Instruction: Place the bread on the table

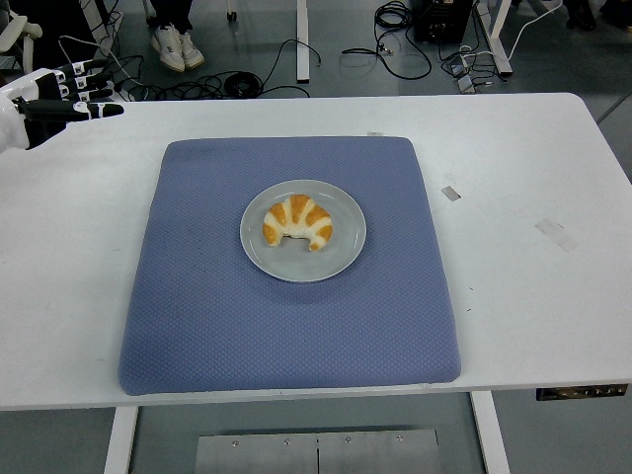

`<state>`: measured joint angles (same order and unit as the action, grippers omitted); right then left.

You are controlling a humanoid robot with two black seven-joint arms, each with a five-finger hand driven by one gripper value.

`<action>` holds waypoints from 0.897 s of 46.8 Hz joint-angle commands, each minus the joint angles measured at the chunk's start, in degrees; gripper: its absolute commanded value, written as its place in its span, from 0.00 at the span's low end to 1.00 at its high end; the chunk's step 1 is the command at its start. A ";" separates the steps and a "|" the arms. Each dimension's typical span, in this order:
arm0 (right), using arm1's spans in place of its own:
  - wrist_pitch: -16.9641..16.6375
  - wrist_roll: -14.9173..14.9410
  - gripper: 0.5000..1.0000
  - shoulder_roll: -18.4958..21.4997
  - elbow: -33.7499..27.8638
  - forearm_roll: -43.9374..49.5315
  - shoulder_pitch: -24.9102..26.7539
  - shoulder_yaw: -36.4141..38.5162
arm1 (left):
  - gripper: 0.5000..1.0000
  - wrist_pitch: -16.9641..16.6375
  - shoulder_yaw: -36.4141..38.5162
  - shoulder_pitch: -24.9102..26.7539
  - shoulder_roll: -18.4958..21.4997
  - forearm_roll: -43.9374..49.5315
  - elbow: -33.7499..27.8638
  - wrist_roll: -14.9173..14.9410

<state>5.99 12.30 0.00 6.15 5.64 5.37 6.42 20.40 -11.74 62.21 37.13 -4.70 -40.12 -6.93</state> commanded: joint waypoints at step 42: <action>-0.01 0.00 1.00 0.00 0.00 0.08 0.00 0.00 | 0.96 0.08 0.31 0.46 -0.21 -0.57 0.31 -0.46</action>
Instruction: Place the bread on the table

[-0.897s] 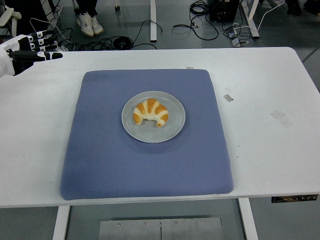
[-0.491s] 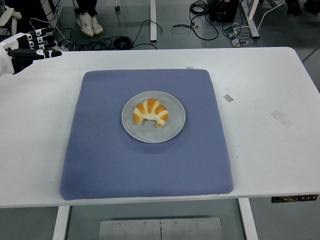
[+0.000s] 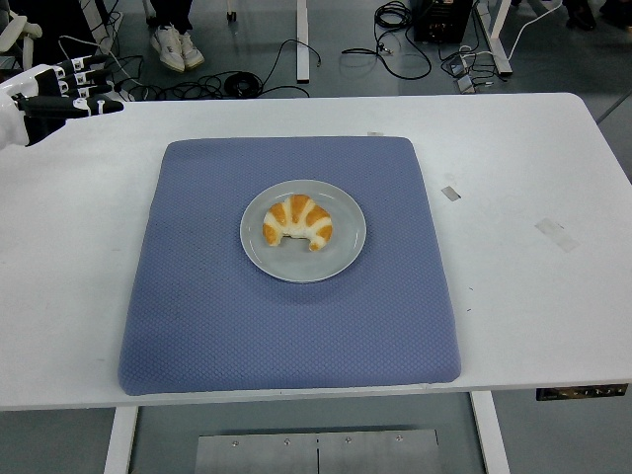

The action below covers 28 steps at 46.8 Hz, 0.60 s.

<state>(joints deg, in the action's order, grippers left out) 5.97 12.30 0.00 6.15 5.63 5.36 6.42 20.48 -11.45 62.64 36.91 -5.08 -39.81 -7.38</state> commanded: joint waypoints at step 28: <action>0.01 0.00 1.00 0.00 0.00 -0.01 0.00 -0.01 | 0.96 -0.09 1.52 3.27 -0.26 -5.38 -0.01 0.00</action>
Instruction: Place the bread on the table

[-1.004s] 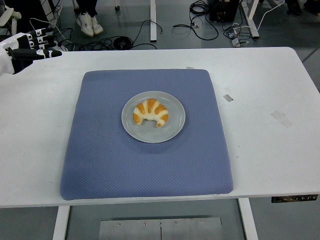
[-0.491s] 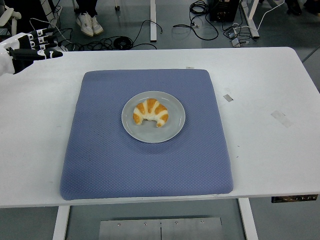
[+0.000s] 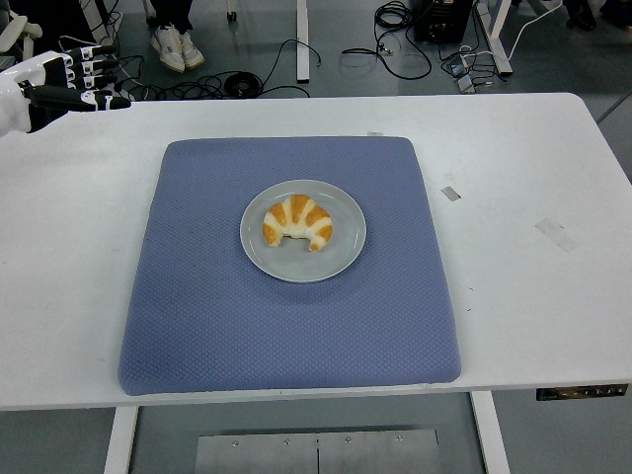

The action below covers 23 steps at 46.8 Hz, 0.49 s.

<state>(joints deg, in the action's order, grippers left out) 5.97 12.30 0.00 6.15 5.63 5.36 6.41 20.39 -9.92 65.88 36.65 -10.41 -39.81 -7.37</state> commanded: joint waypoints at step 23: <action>0.01 0.00 1.00 0.00 0.00 0.00 0.00 0.00 | 0.96 0.00 2.09 1.01 -1.75 -1.45 0.00 -0.10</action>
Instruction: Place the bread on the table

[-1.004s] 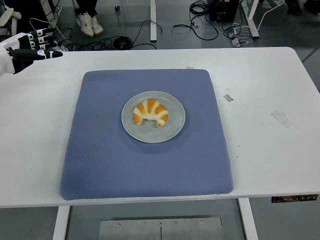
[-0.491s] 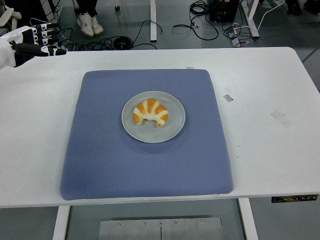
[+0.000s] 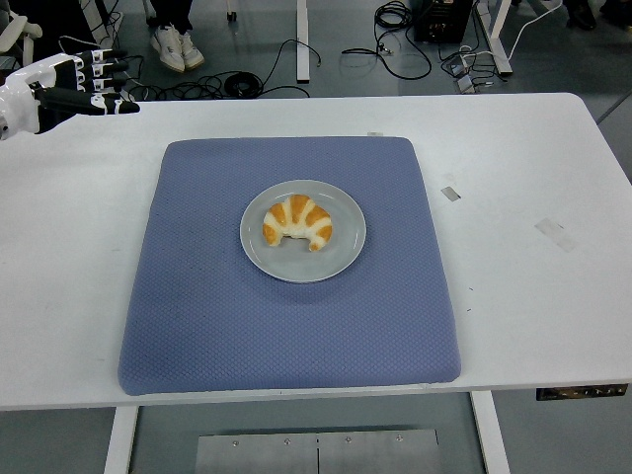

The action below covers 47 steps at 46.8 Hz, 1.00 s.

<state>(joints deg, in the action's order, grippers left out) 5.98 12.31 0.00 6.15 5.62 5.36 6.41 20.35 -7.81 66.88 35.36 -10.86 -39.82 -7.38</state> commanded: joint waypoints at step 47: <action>-0.01 0.00 1.00 0.00 0.00 0.00 0.00 0.00 | 0.96 -1.98 8.33 8.80 -10.40 -17.17 -0.17 -0.35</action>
<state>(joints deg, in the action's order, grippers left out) 5.98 12.30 0.00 6.15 5.62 5.36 6.44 19.16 -0.46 75.59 25.48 -27.96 -39.94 -7.64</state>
